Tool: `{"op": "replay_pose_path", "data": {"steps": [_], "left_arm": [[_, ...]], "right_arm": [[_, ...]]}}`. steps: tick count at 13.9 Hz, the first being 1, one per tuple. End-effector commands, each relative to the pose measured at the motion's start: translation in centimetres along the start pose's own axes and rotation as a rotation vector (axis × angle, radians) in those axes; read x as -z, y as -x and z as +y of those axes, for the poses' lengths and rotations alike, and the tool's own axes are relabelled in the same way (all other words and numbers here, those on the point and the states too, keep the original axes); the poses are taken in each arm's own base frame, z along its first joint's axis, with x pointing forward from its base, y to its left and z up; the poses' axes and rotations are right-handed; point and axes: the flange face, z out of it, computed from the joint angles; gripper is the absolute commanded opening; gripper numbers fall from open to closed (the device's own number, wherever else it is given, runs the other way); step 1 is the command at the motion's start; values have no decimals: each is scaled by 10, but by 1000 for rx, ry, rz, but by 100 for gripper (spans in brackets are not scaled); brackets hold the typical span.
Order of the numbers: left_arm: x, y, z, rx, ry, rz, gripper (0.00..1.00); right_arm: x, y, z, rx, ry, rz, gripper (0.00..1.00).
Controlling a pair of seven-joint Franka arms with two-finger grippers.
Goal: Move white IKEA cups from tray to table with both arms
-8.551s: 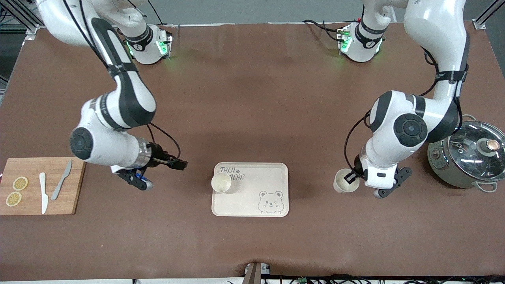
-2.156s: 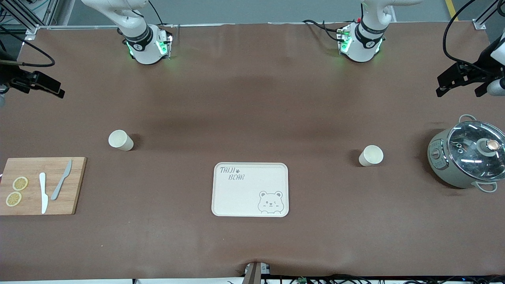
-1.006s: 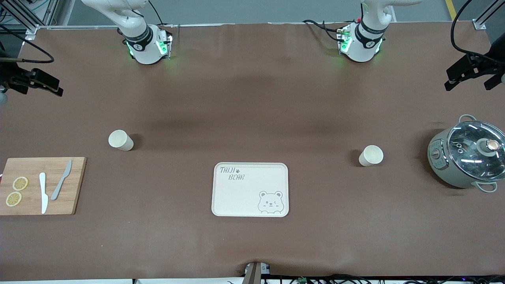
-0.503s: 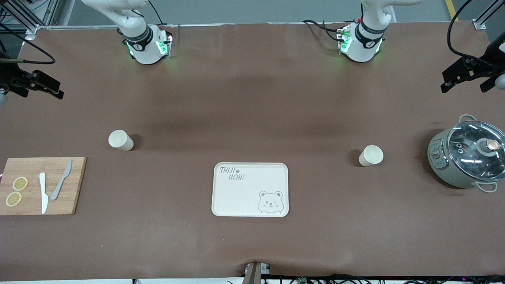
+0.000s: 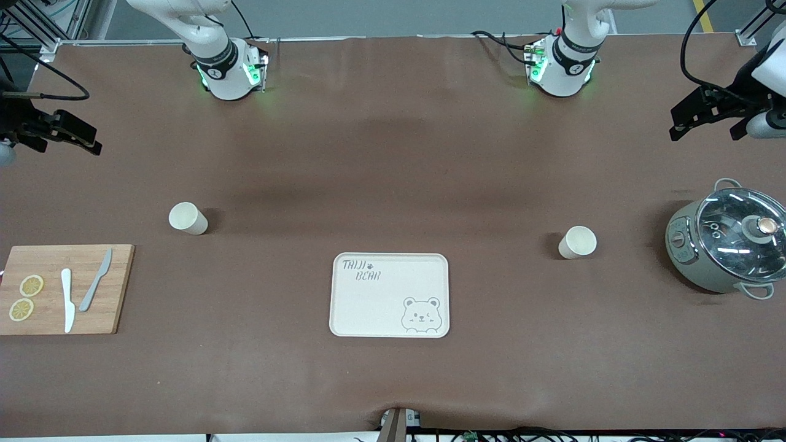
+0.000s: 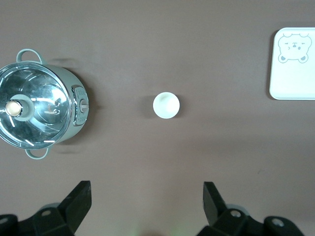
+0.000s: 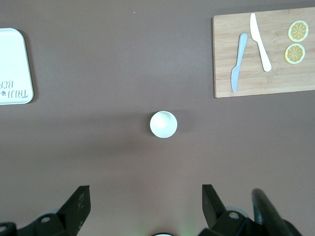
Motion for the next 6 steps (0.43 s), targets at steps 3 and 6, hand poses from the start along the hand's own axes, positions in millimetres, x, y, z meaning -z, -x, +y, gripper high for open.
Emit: {"op": "replay_pose_path", "data": {"steps": [3,6], "left_arm": [[5,4,-1,11,9,-27,100],[9,3,2,9,14,-18,100]], "right_arm": [[-4,11,1,9,-6,6,100],[-2,12,2,7,-14,11,100]]}}
